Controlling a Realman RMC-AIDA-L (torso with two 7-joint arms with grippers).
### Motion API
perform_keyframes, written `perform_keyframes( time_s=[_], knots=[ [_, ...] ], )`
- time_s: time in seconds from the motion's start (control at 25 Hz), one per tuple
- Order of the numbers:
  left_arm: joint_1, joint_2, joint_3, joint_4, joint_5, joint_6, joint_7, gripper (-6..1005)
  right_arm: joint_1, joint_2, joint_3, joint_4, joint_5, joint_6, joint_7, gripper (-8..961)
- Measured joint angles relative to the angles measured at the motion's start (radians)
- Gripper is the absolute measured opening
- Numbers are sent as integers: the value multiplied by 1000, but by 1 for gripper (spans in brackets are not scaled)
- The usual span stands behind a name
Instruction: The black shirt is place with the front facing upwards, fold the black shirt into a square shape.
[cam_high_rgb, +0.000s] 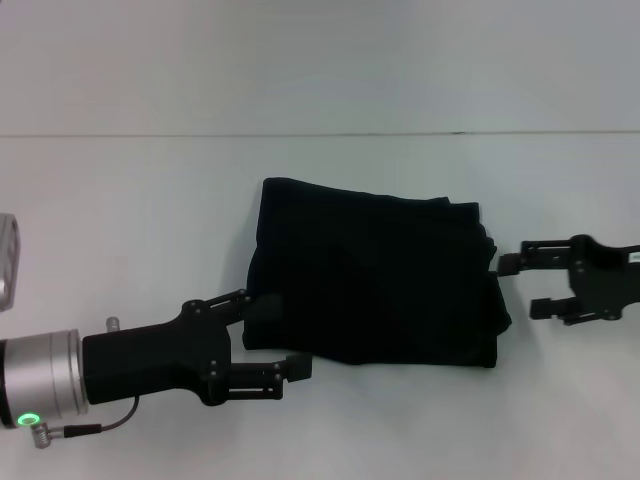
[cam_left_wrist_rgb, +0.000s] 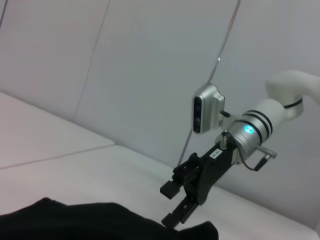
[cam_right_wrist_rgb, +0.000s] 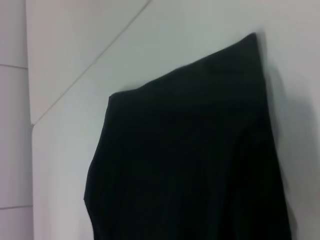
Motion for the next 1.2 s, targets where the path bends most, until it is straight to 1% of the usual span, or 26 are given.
perform_keyframes(
  time_s=[0.16, 0.28, 0.56, 0.8, 1.2],
  knots=[
    [-4, 2, -1, 1, 24, -10, 3, 946, 11, 25, -15, 4, 1, 23, -1, 916],
    [-4, 2, -2, 1, 33, -15, 4, 946, 22, 37, -17, 5, 4, 23, -2, 916],
    [-6, 2, -4, 3, 35, -15, 4, 946, 34, 55, -18, 5, 4, 59, -15, 916],
    [-6, 2, -4, 3, 35, -15, 5, 946, 35, 73, -21, 5, 2, 81, -25, 916],
    [-4, 0, -4, 3, 36, -15, 18, 945, 38, 96, -29, 7, 6, 132, -55, 915]
  ],
)
